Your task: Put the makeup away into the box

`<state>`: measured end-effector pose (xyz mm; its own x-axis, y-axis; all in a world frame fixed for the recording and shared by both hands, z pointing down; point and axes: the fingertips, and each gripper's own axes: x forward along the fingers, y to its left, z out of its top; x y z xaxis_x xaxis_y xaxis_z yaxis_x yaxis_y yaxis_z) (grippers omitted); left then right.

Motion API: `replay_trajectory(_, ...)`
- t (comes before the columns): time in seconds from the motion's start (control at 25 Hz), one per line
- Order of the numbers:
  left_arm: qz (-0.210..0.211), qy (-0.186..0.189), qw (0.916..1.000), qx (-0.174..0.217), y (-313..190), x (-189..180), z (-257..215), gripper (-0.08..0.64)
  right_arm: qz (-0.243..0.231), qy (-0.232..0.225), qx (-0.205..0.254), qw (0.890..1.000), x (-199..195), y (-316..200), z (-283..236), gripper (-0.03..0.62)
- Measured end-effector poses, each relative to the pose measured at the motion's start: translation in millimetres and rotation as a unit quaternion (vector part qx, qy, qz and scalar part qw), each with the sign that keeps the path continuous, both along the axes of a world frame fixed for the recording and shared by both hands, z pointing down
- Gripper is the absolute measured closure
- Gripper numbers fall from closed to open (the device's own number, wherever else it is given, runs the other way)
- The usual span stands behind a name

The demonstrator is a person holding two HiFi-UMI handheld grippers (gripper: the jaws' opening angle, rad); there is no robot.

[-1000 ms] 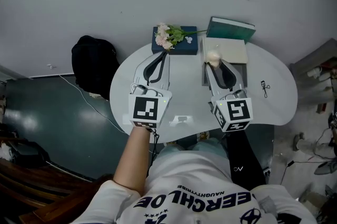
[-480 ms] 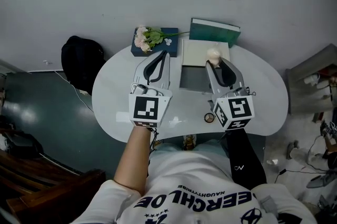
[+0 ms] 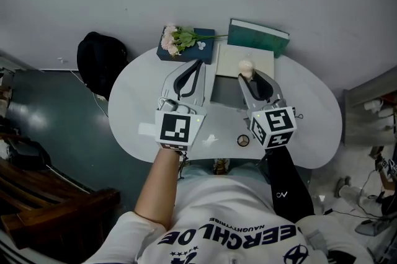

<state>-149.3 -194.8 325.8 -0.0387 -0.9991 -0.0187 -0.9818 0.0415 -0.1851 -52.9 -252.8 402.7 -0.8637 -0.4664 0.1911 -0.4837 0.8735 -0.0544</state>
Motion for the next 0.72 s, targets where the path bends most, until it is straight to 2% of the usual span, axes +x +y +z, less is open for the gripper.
replay_trajectory(0.12, -0.006, 0.006, 1.0, 0.002, 3.4, -2.7, 1.1, 0.558, -0.036, 0.045, -0.031, 0.998, -15.2, 8.0, 38.8, 0.439)
replay_trajectory(0.28, -0.018, 0.015, 0.9997, -0.006, 11.8, -7.3, 11.1, 0.558, -0.073, 0.109, -0.059, 0.99, -29.2, 24.1, 89.8, 0.437)
replay_trajectory(0.52, -0.035, 0.035, 0.9987, -0.015, 20.4, -20.6, 24.1, 0.559, -0.093, 0.158, -0.107, 0.977, -44.9, 30.6, 141.9, 0.436)
replay_trajectory(0.72, -0.041, 0.036, 0.9983, -0.02, 25.3, -32.1, 28.9, 0.558, -0.077, 0.189, -0.142, 0.969, -50.4, 23.0, 173.3, 0.433)
